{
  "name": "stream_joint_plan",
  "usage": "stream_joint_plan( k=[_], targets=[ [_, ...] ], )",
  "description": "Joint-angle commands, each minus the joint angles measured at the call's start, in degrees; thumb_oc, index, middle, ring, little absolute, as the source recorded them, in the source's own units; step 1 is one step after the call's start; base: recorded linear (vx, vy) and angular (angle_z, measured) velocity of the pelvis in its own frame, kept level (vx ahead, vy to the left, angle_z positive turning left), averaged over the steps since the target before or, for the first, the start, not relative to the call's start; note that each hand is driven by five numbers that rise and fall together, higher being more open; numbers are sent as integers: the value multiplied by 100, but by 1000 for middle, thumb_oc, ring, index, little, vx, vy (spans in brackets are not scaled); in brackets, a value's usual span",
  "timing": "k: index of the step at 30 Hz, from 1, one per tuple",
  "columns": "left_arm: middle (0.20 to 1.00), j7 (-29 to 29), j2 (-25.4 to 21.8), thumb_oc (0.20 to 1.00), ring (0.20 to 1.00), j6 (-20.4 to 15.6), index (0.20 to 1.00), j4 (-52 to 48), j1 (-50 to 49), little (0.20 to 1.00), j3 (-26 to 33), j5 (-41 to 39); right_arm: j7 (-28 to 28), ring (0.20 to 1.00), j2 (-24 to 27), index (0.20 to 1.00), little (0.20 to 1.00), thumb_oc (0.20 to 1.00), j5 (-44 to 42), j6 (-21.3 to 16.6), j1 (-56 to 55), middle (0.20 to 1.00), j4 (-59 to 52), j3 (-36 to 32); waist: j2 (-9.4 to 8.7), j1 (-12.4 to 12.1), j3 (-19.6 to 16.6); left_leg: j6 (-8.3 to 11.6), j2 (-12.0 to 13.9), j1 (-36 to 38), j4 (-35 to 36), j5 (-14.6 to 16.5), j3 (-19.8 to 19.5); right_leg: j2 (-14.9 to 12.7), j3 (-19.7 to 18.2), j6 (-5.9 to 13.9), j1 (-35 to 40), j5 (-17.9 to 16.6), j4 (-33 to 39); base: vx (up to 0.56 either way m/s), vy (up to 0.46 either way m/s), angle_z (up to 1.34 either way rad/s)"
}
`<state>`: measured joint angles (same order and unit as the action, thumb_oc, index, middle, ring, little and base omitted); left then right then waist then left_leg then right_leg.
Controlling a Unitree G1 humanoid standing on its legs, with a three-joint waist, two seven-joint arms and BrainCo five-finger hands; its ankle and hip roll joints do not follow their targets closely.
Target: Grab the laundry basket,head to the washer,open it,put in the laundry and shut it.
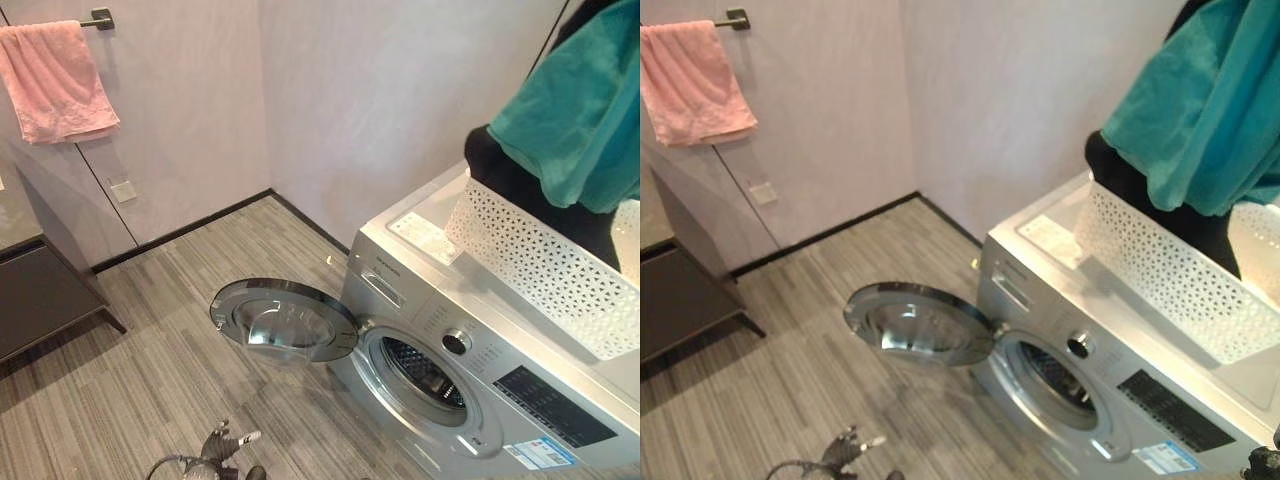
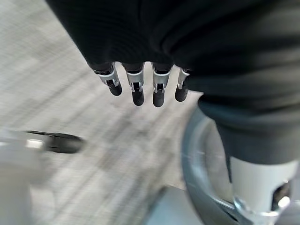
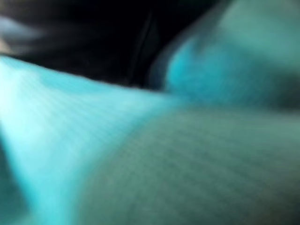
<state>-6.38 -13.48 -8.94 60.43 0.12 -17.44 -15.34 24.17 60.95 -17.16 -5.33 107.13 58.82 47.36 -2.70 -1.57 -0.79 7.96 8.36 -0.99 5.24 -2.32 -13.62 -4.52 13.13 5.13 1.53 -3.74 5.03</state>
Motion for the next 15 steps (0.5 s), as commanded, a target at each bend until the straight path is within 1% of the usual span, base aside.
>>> stream_joint_plan(
  k=[1,2,3,4,5,7,8,9,10,11,12,14,15],
  targets=[
    [1000,-16,-466,1000,1000,-308,1000,-317,363,1000,-314,-27,276,200,159,200,200,200,-53,-390,1490,200,189,536,-452,-34,-228,-427,-210,656,-282,939,599,-325,-494,209,-3,422,-232,0,0,0],
    [1000,-16,-465,1000,1000,-306,1000,-319,363,1000,-314,-27,275,200,158,200,200,200,-55,-391,1496,200,192,542,-450,-36,-227,-427,-210,656,-283,940,600,-325,-495,209,-3,423,-233,-49,37,0],
    [1000,-38,-711,1000,1000,-369,1000,-1089,402,1000,-510,213,261,200,116,200,200,200,-59,-370,1585,200,157,623,-444,-22,-215,-451,-236,654,-330,955,609,-350,-512,205,-46,417,-332,-24,33,-3],
    [1000,-71,-921,1000,1000,-423,1000,-1593,461,1000,-569,413,251,200,107,200,200,200,-61,-367,1630,200,143,677,-427,-15,-235,-461,-229,669,-335,1000,611,-347,-513,209,-51,455,-366,-25,32,-5],
    [1000,-69,-945,1000,1000,-381,1000,-1660,435,1000,-560,420,246,200,113,200,200,200,-66,-367,1639,200,149,682,-432,-22,-227,-461,-227,671,-343,1007,613,-345,-517,208,-54,464,-380,-13,9,-5],
    [1000,-144,-1582,1000,1000,-445,1000,-3103,496,1000,-482,900,227,200,136,200,200,200,-87,-348,1719,200,202,809,-421,-31,-215,-475,-238,668,-399,1035,599,-357,-516,202,-67,498,-466,-5,1,-2],
    [1000,-190,-1986,1000,1000,-492,1000,-4010,521,1000,-272,1154,183,200,166,200,200,200,-94,-328,1750,200,244,906,-410,-40,-214,-474,-233,671,-408,1040,587,-355,-500,206,-69,520,-492,0,0,0],
    [1000,-261,-2315,1000,1000,-530,1000,-4677,558,1000,-47,1411,156,200,191,200,200,200,-99,-304,1742,200,309,945,-397,-45,-217,-469,-233,681,-405,1036,560,-351,-490,206,-62,548,-520,0,0,0],
    [1000,-341,-2563,1000,1000,-583,1000,-5099,670,1000,108,1655,134,200,173,200,200,200,-100,-280,1742,200,371,978,-388,-50,-210,-459,-227,676,-405,1005,546,-350,-472,197,-63,546,-543,0,0,0],
    [1000,-523,-2921,1000,1000,-630,1000,-5744,1064,1000,413,1966,67,200,67,200,200,200,-55,-215,1673,200,471,1000,-354,-33,-261,-447,-214,700,-351,1001,520,-340,-444,205,-48,604,-541,-23,-23,4],
    [1000,-622,-3039,1000,1000,-576,1000,-5966,1427,1000,487,2113,21,200,-14,200,200,200,-12,-178,1587,200,497,973,-334,-15,-260,-428,-211,704,-330,963,506,-339,-427,192,-46,593,-555,20,-18,6],
    [1000,-603,-3081,1000,1000,-467,1000,-6105,2019,1000,416,2104,-76,200,-145,200,200,200,-37,-116,1476,200,583,915,-300,14,-311,-420,-204,723,-274,954,485,-333,-413,192,-7,618,-524,20,-8,9],
    [1000,-603,-3081,1000,1000,-464,1000,-6103,2029,1000,409,2102,-77,200,-140,200,200,200,-38,-117,1481,200,584,919,-301,11,-307,-419,-203,724,-272,952,483,-333,-411,191,-5,618,-522,16,-5,8]
  ],
)
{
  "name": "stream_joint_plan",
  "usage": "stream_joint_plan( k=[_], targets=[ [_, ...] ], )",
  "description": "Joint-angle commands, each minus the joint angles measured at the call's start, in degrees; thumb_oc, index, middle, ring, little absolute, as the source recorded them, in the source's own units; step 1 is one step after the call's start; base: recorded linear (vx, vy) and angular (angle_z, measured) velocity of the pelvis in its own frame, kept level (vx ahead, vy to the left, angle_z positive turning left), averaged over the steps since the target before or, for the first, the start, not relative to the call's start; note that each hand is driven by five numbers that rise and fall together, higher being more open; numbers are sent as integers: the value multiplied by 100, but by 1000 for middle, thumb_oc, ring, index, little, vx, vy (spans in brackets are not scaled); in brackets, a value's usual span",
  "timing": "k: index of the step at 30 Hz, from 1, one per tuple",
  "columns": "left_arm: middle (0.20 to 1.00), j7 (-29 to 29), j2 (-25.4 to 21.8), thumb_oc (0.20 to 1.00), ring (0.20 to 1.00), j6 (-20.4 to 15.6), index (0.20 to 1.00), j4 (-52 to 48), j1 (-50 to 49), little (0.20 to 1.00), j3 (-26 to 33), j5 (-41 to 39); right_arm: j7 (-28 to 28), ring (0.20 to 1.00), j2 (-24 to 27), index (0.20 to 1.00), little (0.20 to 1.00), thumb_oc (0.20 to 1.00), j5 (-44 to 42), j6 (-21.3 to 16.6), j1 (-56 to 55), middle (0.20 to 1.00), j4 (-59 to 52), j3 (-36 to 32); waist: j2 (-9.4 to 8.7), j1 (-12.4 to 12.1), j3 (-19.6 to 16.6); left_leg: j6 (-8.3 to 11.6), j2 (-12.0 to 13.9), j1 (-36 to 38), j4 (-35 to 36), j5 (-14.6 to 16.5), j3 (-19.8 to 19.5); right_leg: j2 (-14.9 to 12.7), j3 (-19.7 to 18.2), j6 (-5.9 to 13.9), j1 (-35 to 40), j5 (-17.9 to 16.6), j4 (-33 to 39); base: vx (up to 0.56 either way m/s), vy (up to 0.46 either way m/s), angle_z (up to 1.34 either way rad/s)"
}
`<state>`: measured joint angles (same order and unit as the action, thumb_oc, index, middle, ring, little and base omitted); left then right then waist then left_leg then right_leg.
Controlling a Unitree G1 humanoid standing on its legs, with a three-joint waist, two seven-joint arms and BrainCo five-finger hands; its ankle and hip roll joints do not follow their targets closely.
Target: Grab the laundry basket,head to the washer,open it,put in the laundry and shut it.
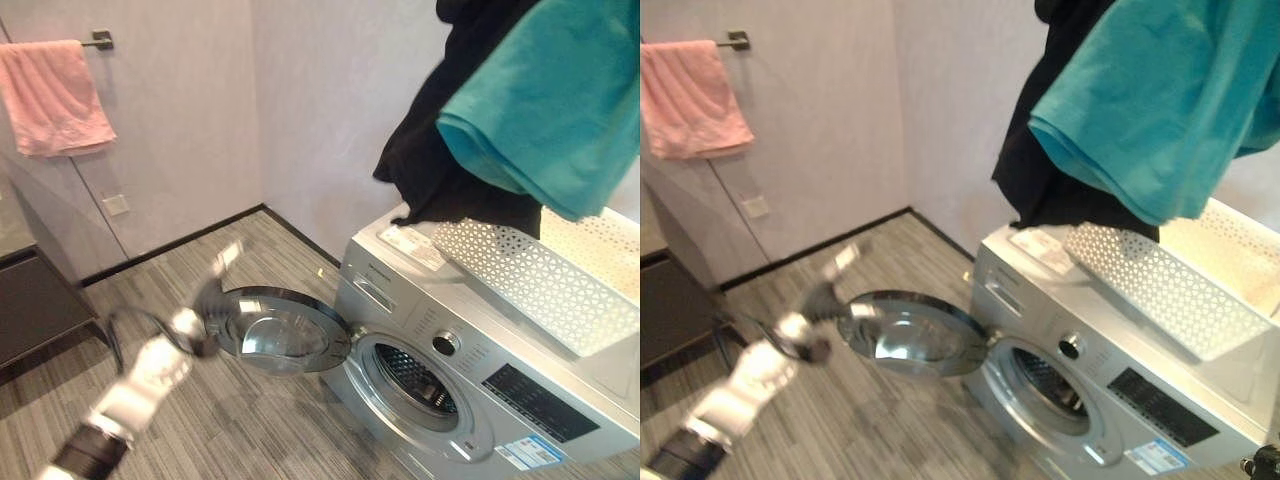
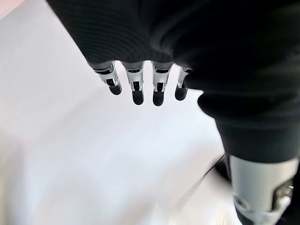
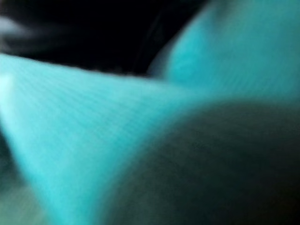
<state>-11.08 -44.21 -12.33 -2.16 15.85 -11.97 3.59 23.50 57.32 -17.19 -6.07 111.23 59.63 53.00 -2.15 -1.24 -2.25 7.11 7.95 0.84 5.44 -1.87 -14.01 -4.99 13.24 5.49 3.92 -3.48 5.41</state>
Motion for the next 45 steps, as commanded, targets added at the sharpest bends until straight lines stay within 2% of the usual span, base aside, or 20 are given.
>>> stream_joint_plan(
  k=[1,2,3,4,6,8,12,15,16,21,25,34,37,39,45],
  targets=[
    [1000,-5,70,1000,1000,-59,1000,118,800,1000,-278,-45,-66,200,61,200,200,200,-110,-19,979,200,566,284,-320,-7,-176,-332,-159,545,-281,892,514,-285,-413,148,-229,594,-556,0,0,0],
    [1000,340,275,1000,1000,57,1000,127,1265,1000,-580,-817,-157,200,-249,200,200,200,-208,55,879,200,743,190,-290,19,-204,-336,-184,527,-256,818,509,-308,-393,139,-235,547,-543,0,0,0],
    [1000,374,434,1000,1000,86,1000,369,1639,1000,-822,-1311,-156,200,-414,200,200,200,-204,81,832,200,809,176,-263,33,-211,-333,-180,535,-233,799,507,-306,-377,133,-227,545,-538,0,0,0],
    [1000,448,792,1000,1000,197,1000,763,2159,1000,-1239,-1905,-164,200,-648,200,200,200,-215,110,701,200,828,81,-203,86,-213,-328,-176,571,-219,800,509,-289,-383,127,-202,563,-557,0,0,0],
    [1000,406,999,1000,1000,234,1000,1156,2626,1000,-1547,-2069,-186,200,-756,200,200,200,-234,129,651,200,844,20,-199,100,-223,-332,-196,545,-214,769,502,-307,-386,131,-226,546,-555,-2,18,3],
    [1000,369,2276,1000,1000,417,1000,2893,3707,1000,-2570,-3219,-242,200,-1334,200,200,200,-420,209,550,200,875,-72,-59,304,-201,-321,-201,576,-176,731,541,-323,-421,127,-274,555,-628,13,33,-8],
    [1000,265,3091,1000,1000,420,1000,4064,4585,1000,-3254,-4367,-194,200,-1674,200,200,200,-471,283,558,200,825,-53,79,463,-163,-310,-156,663,-83,715,636,-292,-509,145,-307,561,-634,12,13,-14],
    [1000,184,3299,1000,1000,436,1000,4436,5077,1000,-3543,-4438,-143,200,-1691,200,200,200,-455,293,493,200,818,-81,94,480,-161,-304,-151,670,-68,710,689,-286,-545,162,-315,541,-598,9,-1,-13],
    [1000,186,3307,1000,1000,431,1000,4447,5086,1000,-3546,-4440,-143,200,-1686,200,200,200,-454,294,495,200,817,-79,93,474,-156,-304,-151,672,-68,710,691,-286,-547,162,-315,540,-597,1,-7,-3],
    [1000,-24,3939,1000,1000,386,1000,5327,5684,1000,-3374,-4860,-143,200,-1703,200,200,200,-458,367,320,200,871,-114,96,537,-166,-304,-146,702,-47,715,774,-280,-612,179,-274,519,-508,0,0,0],
    [1000,-78,3985,1000,1000,321,1000,5325,5782,1000,-3293,-5036,-137,200,-1737,200,200,200,-417,410,262,200,880,-122,99,553,-174,-305,-141,717,-44,721,798,-274,-640,178,-256,512,-482,0,0,0],
    [1000,121,4197,1000,1000,346,1000,4824,6075,1000,-3441,-6397,-121,200,-1828,200,200,200,-506,561,-88,200,1078,-548,150,594,-172,-313,-161,759,-44,735,823,-284,-707,198,-234,498,-494,-3,4,-5],
    [1000,109,4199,1000,1000,161,1000,4515,6294,1000,-3285,-6897,-102,200,-2043,200,200,200,-503,596,-334,200,984,-745,192,612,-152,-316,-177,768,-44,735,848,-305,-731,206,-231,477,-486,0,0,0],
    [1000,46,4151,1000,1000,65,1000,4407,6317,1000,-3186,-6968,-75,200,-2136,200,200,200,-464,595,-557,200,867,-909,213,608,-134,-326,-183,775,-44,735,860,-302,-752,205,-238,464,-479,0,0,0],
    [1000,135,4106,1000,1000,119,1000,4443,6389,1000,-3301,-6661,-105,200,-2355,200,200,200,-608,523,-860,200,780,-1224,260,619,-98,-339,-201,799,-44,742,916,-300,-795,196,-254,472,-511,0,0,0]
  ],
)
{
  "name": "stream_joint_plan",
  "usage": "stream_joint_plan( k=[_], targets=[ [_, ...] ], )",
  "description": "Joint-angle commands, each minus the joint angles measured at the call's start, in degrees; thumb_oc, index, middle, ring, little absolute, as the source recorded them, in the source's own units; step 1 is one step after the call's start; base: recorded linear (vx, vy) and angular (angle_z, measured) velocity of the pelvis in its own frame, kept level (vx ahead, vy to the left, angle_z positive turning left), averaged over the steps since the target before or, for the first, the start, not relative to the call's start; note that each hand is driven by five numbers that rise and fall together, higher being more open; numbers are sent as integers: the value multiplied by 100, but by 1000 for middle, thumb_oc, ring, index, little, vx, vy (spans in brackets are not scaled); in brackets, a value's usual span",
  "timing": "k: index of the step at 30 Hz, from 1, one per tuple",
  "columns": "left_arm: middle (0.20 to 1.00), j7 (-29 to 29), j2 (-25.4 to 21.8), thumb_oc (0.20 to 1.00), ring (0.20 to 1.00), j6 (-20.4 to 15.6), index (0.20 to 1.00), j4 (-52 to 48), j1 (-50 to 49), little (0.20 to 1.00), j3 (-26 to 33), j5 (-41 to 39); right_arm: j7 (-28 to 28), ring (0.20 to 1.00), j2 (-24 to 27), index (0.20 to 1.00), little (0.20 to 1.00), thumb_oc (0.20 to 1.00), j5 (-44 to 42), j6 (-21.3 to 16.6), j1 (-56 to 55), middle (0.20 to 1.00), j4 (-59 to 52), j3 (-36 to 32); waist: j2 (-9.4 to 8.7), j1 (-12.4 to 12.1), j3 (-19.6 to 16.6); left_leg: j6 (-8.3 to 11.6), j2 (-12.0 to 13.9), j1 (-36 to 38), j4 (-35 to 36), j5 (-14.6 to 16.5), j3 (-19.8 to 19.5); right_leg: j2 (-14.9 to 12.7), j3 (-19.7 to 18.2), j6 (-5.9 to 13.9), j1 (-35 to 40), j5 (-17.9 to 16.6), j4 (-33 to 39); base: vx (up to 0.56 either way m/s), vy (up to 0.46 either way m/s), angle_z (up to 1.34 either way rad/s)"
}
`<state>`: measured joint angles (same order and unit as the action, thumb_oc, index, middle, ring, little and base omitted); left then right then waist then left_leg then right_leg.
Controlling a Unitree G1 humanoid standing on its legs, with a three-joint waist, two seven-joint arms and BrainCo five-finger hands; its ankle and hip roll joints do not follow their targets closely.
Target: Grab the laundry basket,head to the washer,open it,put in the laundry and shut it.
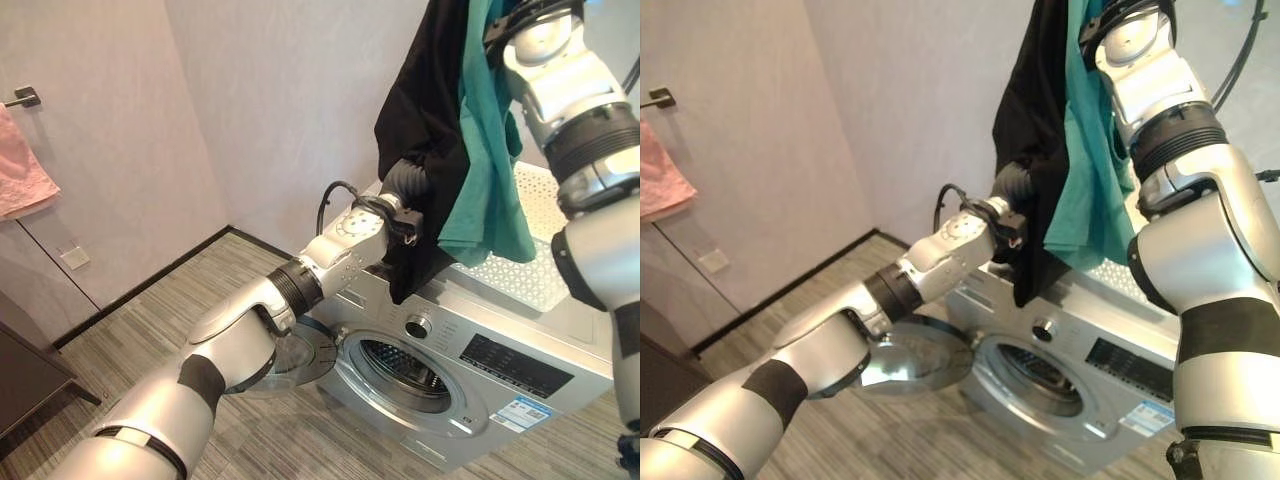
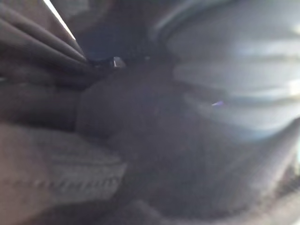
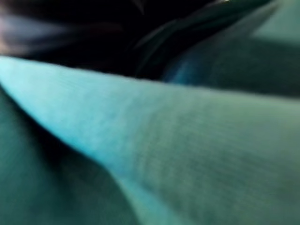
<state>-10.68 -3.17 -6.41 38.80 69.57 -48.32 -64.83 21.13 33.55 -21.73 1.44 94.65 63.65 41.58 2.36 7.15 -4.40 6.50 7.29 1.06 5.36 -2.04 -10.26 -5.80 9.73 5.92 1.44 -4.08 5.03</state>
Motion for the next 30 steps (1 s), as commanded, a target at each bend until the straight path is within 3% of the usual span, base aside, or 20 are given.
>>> stream_joint_plan(
  k=[1,7,12,13,14,16,21,22,23,24,30],
  targets=[
    [1000,119,81,1000,1000,-449,1000,398,975,1000,372,184,113,200,-37,200,200,200,-216,-236,777,200,404,-146,-188,-206,124,-279,-135,780,-36,760,557,-215,-457,153,-6,534,-477,0,0,0],
    [1000,86,439,1000,1000,-455,1000,710,837,1000,763,120,94,200,-317,200,200,200,-406,-291,731,200,376,-321,-164,-123,148,-276,-134,796,-36,762,640,-195,-554,148,-45,497,-424,-1,-10,-9],
    [1000,-17,414,1000,1000,-644,1000,716,835,1000,1079,220,212,200,-376,200,200,200,-485,-452,659,200,-109,-418,-172,-68,165,-259,-123,780,-36,757,687,-174,-606,145,-55,481,-366,-1,-13,-4],
    [878,-25,402,878,878,-675,878,691,816,878,1141,198,229,200,-387,200,200,200,-484,-483,638,200,-225,-433,-173,-57,171,-256,-120,777,-36,754,698,-168,-615,145,-62,478,-365,4,-28,-4],
    [555,-48,374,555,555,-719,555,671,793,555,1205,219,246,200,-386,200,200,200,-464,-507,612,200,-337,-446,-175,-47,178,-256,-118,779,-36,757,711,-165,-627,145,-68,472,-362,4,-29,-3],
    [200,-90,303,200,200,-793,200,643,707,200,1336,260,255,200,-363,200,200,200,-375,-537,515,200,-602,-421,-182,-37,191,-255,-115,784,-36,755,732,-156,-644,140,-78,472,-370,0,0,0],
    [200,-198,191,200,200,-924,200,465,541,200,1440,353,246,200,-245,200,200,200,-144,-552,251,200,-993,-347,-194,-37,203,-265,-96,794,-36,742,751,-138,-660,118,-76,496,-398,-3,-13,-3],
    [200,-234,150,200,200,-955,200,381,493,200,1469,414,235,338,-181,338,338,338,-70,-533,194,338,-1054,-329,-199,-38,205,-268,-94,797,-36,744,756,-134,-650,114,-72,497,-401,0,0,0],
    [200,-264,126,200,200,-975,200,297,439,200,1475,449,229,586,-146,586,586,586,-39,-531,138,586,-1134,-328,-201,-35,209,-269,-93,798,-36,743,761,-132,-649,111,-74,497,-404,0,0,0],
    [200,-304,92,200,200,-995,200,219,378,200,1493,512,201,1000,-92,1000,1000,1000,-19,-535,41,1000,-1178,-330,-205,-37,211,-272,-91,797,-36,743,767,-130,-653,109,-71,495,-403,0,0,0],
    [200,-409,-49,200,200,-995,200,148,170,200,1635,688,63,1000,95,1000,1000,1000,-212,-562,-324,1000,-1255,-459,-237,-29,221,-278,-92,795,-36,753,791,-120,-664,105,-70,467,-376,-9,-8,-4]
  ],
)
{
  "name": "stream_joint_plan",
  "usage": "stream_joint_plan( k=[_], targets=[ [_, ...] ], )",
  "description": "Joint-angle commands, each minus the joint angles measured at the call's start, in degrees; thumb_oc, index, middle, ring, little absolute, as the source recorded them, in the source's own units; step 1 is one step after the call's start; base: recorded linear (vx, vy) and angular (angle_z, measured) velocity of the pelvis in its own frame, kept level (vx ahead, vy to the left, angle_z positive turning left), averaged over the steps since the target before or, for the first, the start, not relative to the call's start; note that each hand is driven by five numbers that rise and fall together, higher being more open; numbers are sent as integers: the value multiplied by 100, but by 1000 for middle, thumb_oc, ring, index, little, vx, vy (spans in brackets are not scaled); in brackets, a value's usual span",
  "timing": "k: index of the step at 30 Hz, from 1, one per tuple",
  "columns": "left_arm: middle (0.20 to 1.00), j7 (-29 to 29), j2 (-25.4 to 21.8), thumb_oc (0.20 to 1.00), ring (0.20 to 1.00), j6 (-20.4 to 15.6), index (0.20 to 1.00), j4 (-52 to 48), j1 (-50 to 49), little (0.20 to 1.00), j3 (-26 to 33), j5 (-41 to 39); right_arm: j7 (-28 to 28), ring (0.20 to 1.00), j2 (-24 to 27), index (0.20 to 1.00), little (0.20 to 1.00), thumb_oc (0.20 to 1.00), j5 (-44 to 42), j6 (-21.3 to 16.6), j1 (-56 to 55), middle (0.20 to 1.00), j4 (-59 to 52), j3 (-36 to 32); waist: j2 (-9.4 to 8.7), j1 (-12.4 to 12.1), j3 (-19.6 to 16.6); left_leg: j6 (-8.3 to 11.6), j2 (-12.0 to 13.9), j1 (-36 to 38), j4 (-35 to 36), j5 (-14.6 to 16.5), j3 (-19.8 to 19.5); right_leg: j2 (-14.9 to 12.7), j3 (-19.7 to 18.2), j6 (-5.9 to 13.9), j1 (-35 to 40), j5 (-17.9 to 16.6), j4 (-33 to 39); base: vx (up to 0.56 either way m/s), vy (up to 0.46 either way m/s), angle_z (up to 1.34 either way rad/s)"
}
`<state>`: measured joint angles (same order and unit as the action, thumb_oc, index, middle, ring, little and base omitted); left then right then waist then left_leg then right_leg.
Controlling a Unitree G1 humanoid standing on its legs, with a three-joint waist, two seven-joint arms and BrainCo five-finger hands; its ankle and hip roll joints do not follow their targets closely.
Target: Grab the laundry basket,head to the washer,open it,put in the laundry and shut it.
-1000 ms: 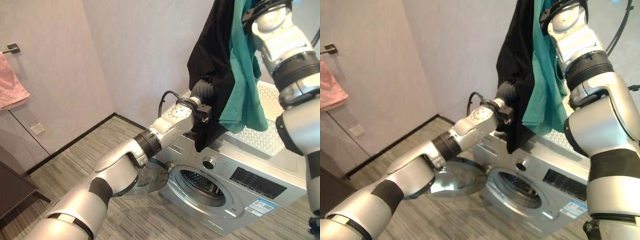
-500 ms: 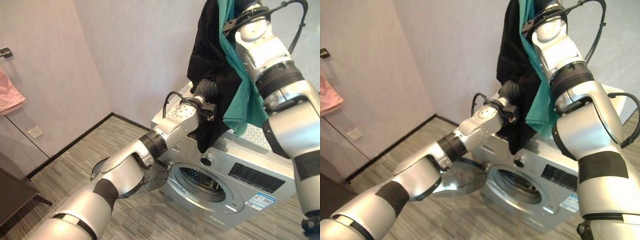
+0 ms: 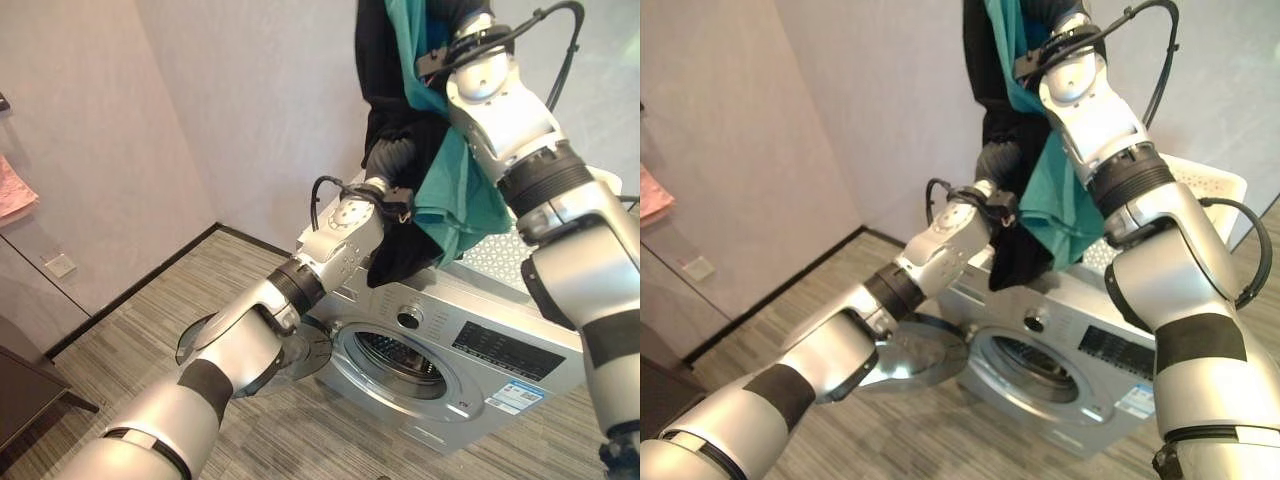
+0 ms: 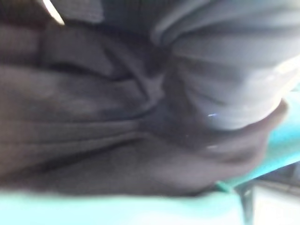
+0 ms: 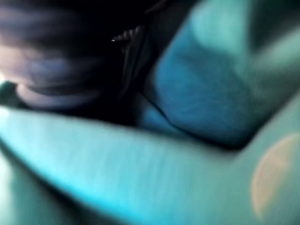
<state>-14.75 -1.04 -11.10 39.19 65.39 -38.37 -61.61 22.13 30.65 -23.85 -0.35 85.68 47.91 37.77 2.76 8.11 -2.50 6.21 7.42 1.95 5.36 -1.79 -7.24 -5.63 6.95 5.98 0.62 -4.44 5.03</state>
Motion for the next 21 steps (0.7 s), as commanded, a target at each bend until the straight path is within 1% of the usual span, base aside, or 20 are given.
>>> stream_joint_plan(
  k=[1,4,5,7,8,11,12,14,16,17,18,19,20,21],
  targets=[
    [200,-67,-373,200,200,-562,200,131,565,200,728,478,-68,1000,441,1000,1000,1000,-50,-395,447,1000,284,-131,-283,-118,34,-251,-111,702,-36,735,515,-139,-396,104,4,492,-370,0,0,0],
    [200,-113,-440,200,200,-585,200,110,535,200,803,505,-101,1000,510,1000,1000,1000,-49,-387,344,1000,229,-158,-284,-121,34,-252,-114,701,-36,739,531,-141,-395,106,5,494,-369,-14,0,-3],
    [200,-179,-608,200,200,-630,200,25,446,200,953,561,-146,1000,670,1000,1000,1000,-113,-414,119,1000,7,-243,-293,-104,42,-260,-140,668,-36,702,547,-159,-412,108,-38,450,-372,0,0,0],
    [200,-182,-605,200,200,-628,200,21,435,200,951,562,-145,1000,670,1000,1000,1000,-111,-411,105,1000,0,-248,-282,-106,35,-260,-126,693,-36,744,549,-146,-409,112,-13,485,-370,-1,3,-2],
    [200,-204,-756,200,200,-640,200,-30,403,200,1044,717,-161,1000,841,1000,1000,1000,-69,-450,-52,1000,-205,-325,-281,-80,43,-265,-141,674,-36,711,568,-159,-428,111,-52,452,-385,-28,5,-4],
    [200,-244,-857,200,200,-659,200,-61,393,200,1126,803,-135,1000,985,1000,1000,1000,-4,-468,-234,1000,-399,-450,-275,-66,38,-269,-148,679,-36,719,592,-161,-444,116,-68,452,-395,-3,7,-2],
    [200,-235,-962,200,200,-700,200,-31,426,200,1234,863,-112,1000,1162,1000,1000,1000,64,-514,-325,1000,-466,-569,-255,-37,42,-276,-151,683,-36,734,615,-168,-462,126,-78,454,-398,-3,17,-3],
    [200,-256,-1083,200,200,-757,200,-32,477,200,1312,930,-65,1000,1350,1000,1000,1000,106,-561,-373,1000,-532,-658,-237,-15,39,-279,-155,695,-36,747,662,-175,-480,140,-97,448,-415,0,23,-6],
    [200,-267,-1115,200,200,-782,200,-35,484,200,1354,948,-52,1000,1434,1000,1000,1000,129,-585,-380,1000,-569,-689,-231,-6,38,-284,-159,698,-36,751,672,-175,-488,144,-104,444,-421,0,19,-7],
    [200,-298,-1218,200,200,-828,200,-99,498,200,1428,1007,18,1000,1680,1000,1000,1000,237,-629,-444,1000,-725,-784,-213,21,35,-293,-168,716,-36,765,707,-175,-515,154,-119,439,-428,2,27,-5],
    [200,-309,-1257,200,200,-850,200,-160,473,200,1460,1025,65,1000,1792,1000,1000,1000,303,-644,-493,1000,-835,-854,-206,28,36,-298,-169,721,-36,772,719,-176,-523,158,-128,436,-428,2,26,-5],
    [200,-312,-1255,200,200,-849,200,-164,470,200,1456,1027,67,1000,1794,1000,1000,1000,307,-640,-505,1000,-844,-863,-209,24,35,-298,-169,722,-36,772,722,-175,-526,158,-128,436,-429,-2,25,-5],
    [200,-335,-1363,200,200,-902,200,-335,422,200,1553,1073,168,1000,2092,1000,1000,1000,522,-669,-686,1000,-1214,-1033,-193,57,42,-311,-178,731,-36,796,745,-179,-554,170,-141,430,-437,-1,26,-3],
    [200,-353,-1422,200,200,-935,200,-463,353,200,1606,1110,229,1000,2221,1000,1000,1000,626,-690,-846,1000,-1451,-1177,-179,71,47,-318,-183,736,-36,806,752,-181,-563,176,-150,429,-441,3,34,-4]
  ],
)
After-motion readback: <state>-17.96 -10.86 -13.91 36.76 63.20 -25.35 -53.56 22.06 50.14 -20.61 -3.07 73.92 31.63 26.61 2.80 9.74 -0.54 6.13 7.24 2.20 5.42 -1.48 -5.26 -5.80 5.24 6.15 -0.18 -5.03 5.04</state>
